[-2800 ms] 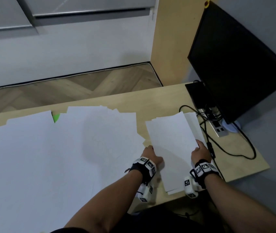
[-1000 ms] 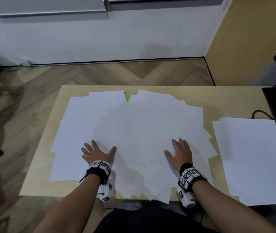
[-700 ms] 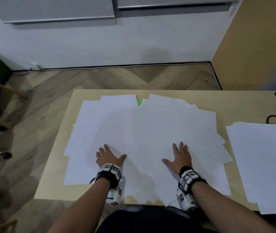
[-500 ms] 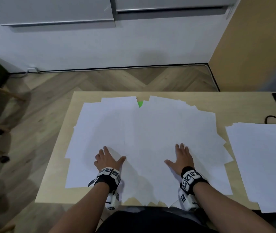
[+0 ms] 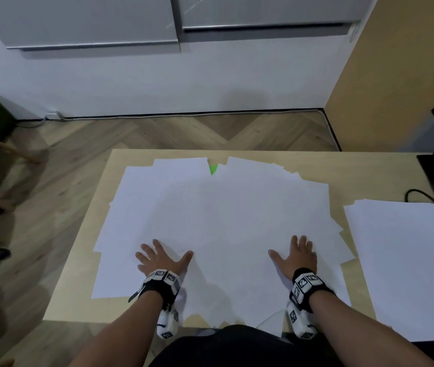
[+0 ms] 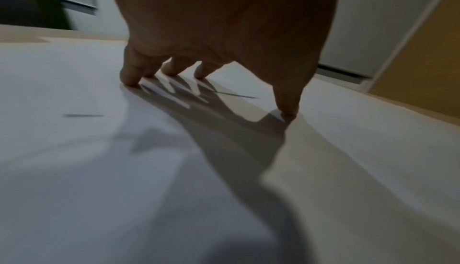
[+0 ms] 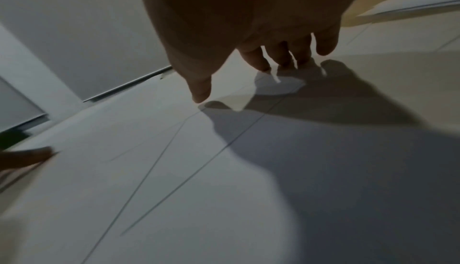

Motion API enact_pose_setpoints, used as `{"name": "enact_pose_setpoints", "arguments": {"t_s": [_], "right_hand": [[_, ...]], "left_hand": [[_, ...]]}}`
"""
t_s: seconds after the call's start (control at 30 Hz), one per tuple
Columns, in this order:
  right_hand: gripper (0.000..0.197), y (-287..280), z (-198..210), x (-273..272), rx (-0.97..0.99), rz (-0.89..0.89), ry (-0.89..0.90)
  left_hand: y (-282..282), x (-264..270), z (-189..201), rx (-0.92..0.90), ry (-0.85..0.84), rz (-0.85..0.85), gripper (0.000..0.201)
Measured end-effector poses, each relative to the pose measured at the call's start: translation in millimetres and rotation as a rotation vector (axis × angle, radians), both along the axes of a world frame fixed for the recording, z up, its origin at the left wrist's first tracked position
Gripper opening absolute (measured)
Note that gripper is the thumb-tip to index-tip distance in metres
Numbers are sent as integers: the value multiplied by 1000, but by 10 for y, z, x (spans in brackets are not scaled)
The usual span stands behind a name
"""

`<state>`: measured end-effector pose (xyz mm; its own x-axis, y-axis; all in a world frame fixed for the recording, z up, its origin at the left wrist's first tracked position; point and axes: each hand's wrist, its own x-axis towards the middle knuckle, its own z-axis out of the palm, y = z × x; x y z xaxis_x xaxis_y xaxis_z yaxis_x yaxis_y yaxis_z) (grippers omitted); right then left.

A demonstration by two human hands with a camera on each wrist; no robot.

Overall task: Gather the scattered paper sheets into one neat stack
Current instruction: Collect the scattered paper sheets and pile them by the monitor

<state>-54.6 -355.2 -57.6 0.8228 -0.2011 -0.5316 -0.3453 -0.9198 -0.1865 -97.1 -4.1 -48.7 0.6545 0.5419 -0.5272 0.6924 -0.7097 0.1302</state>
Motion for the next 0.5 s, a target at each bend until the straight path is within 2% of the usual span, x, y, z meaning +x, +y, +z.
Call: {"name": "enact_pose_setpoints", "arguments": {"t_s": [0.23,0.37,0.43,0.5], "right_hand": [[103,409,-36,-136,-8,126,-19],[87,372,49,-111,-15,165,-101],[86,274,88,-67,-17,121,-163],[94,164,89,-12,-15,56,-164]], "left_hand": [[-463,18,24,-41,31,-150,123],[-578,-12,44,9,34,-246,115],[-583,-21,61,26,-9,-231,113],[-554,-40,91,26,-87,-131,112]]}}
